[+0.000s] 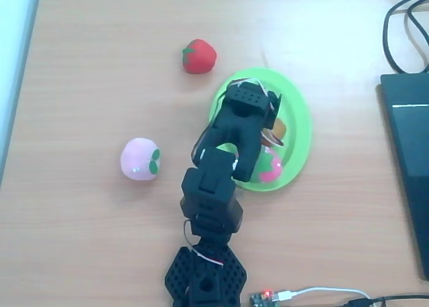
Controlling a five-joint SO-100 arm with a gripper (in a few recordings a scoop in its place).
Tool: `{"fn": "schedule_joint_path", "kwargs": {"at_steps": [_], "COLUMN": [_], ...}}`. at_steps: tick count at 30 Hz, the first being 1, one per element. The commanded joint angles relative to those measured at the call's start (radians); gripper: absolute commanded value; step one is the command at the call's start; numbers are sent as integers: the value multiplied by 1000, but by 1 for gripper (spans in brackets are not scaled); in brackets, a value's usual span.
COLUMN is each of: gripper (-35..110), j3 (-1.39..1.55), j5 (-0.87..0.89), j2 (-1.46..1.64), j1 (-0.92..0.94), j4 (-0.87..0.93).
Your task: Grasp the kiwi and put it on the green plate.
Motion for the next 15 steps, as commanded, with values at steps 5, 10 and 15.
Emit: {"fn": "schedule_joint_path", "kwargs": {"at_steps": [5, 10, 15], "gripper": [38, 38, 38], "j3": [21, 21, 23], "j5": [37, 75, 107], "j2": [75, 98, 132], "j1": [-49, -109, -178], "j4": [20, 25, 43]}}
